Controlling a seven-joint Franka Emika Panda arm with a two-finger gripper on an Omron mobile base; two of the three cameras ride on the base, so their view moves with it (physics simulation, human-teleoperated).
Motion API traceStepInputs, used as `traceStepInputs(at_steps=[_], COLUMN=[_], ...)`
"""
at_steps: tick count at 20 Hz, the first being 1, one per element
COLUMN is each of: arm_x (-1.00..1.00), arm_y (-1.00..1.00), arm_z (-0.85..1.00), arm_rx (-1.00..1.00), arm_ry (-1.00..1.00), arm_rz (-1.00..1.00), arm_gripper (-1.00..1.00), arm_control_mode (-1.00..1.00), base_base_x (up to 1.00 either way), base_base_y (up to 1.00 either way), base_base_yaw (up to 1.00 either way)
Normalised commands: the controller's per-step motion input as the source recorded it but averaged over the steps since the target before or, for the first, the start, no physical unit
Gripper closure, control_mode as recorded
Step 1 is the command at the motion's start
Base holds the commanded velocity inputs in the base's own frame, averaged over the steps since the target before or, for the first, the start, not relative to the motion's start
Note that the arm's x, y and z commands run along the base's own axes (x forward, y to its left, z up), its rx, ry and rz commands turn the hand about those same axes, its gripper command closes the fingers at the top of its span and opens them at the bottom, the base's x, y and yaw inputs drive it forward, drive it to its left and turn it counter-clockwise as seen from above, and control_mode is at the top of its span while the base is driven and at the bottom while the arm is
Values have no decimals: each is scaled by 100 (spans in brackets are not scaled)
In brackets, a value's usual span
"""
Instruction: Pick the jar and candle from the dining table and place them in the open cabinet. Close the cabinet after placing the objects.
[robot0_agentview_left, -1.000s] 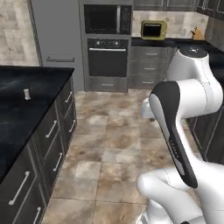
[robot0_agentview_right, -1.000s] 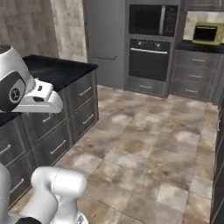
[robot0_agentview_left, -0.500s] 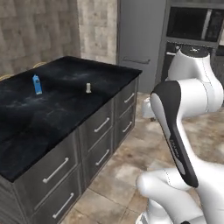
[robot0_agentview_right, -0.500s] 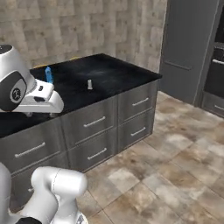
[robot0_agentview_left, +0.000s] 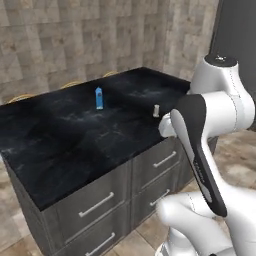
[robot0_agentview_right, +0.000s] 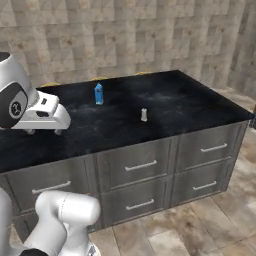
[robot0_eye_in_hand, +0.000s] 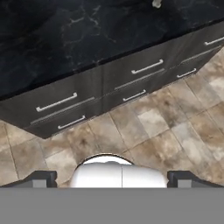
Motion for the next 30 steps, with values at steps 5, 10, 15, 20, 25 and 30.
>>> traceStepInputs(at_steps=[5,10,15,20,25,30], arm_x=[0,0,0,0,0,0], arm_y=[0,0,0,0,0,0], arm_z=[0,0,0,0,0,0], arm_rx=[0,0,0,0,0,0], arm_ry=[0,0,0,0,0,0], arm_rz=[0,0,0,0,0,0], arm_gripper=[-100,-100,-100,-100,-100,-100], arm_control_mode=[100,100,100,100,100,100], base_base_x=[71,63,77,51,40,42], base_base_y=[-74,-86,-80,-58,-36,-9], base_base_yaw=[29,26,30,26,18,5])
